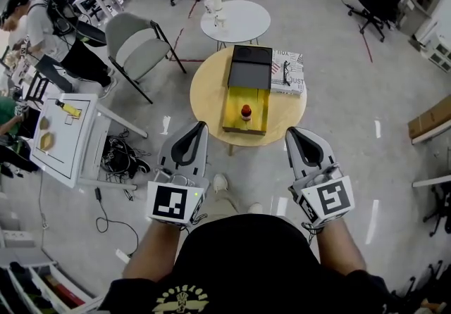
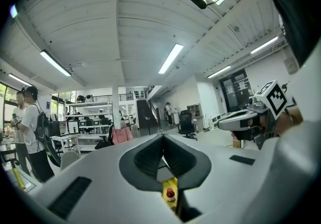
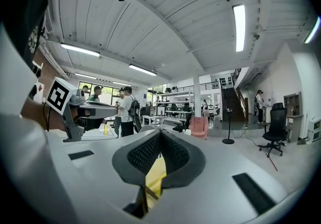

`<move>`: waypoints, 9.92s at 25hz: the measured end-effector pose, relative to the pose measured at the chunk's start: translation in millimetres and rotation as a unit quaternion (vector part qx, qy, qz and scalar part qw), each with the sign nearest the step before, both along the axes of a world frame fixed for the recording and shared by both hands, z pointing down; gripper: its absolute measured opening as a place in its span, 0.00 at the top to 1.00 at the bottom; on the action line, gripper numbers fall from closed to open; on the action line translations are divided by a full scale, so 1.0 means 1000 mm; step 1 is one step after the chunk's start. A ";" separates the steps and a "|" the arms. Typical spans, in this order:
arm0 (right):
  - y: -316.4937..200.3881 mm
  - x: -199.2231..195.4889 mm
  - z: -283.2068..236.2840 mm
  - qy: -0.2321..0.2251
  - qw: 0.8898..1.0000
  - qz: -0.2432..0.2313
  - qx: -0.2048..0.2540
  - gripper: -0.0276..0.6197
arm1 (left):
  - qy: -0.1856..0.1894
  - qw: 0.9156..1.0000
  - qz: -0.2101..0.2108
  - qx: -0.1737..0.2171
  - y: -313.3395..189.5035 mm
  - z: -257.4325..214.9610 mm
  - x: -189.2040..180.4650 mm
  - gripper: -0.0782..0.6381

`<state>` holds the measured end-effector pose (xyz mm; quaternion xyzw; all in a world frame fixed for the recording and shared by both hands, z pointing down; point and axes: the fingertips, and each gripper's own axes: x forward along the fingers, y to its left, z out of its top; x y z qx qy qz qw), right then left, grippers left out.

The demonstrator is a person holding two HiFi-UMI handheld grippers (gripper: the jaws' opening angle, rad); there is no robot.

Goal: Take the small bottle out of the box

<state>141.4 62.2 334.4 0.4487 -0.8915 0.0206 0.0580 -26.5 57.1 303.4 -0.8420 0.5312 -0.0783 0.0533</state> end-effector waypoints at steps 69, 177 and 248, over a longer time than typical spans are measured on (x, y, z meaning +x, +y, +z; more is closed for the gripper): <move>-0.186 -0.070 -0.005 0.019 0.992 0.122 -0.012 0.94 | 0.021 0.989 0.145 -0.025 -0.226 0.020 -0.045 0.87; -0.224 -0.104 0.287 0.119 0.976 -0.021 -0.181 0.71 | 0.014 0.996 0.056 -0.072 -0.271 0.085 -0.072 0.87; -0.226 -0.078 0.215 0.135 0.972 0.000 -0.193 0.72 | 0.025 0.996 0.072 -0.056 -0.266 0.073 -0.054 0.87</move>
